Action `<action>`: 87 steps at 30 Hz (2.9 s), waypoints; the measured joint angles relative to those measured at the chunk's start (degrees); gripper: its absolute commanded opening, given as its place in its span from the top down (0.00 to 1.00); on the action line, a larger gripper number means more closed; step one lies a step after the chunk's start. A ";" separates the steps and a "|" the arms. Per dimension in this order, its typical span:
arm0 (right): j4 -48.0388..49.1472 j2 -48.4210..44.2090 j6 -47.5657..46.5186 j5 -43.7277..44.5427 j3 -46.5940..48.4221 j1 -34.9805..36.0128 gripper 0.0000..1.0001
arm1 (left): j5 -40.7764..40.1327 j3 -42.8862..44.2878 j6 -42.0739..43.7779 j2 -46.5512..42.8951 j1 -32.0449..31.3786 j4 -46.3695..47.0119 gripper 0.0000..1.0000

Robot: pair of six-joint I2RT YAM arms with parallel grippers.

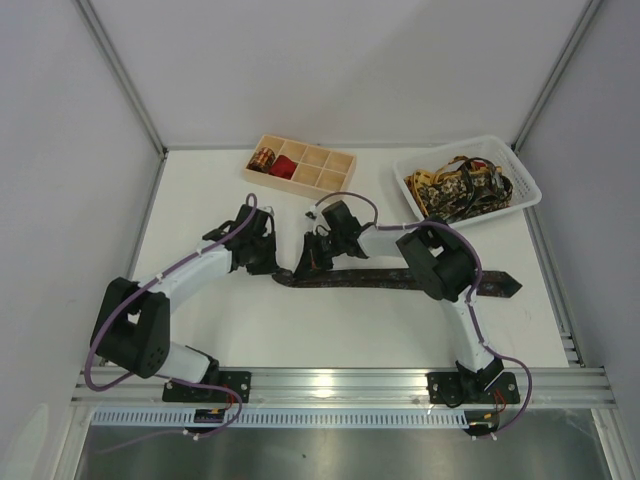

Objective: Roll the ties
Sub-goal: Roll the tie

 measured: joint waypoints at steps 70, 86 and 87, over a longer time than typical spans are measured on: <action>-5.86 1.57 0.13 0.92 6.47 1.86 1.00 | 2.16 4.76 -1.55 7.61 -3.13 1.38 0.99; -11.04 -2.40 -2.51 5.42 3.58 -0.09 1.00 | 4.50 4.98 -2.97 8.90 -4.74 4.33 1.00; -10.88 -3.04 -2.56 5.51 2.71 -0.39 1.00 | 4.61 4.98 -2.99 8.94 -4.98 4.46 1.00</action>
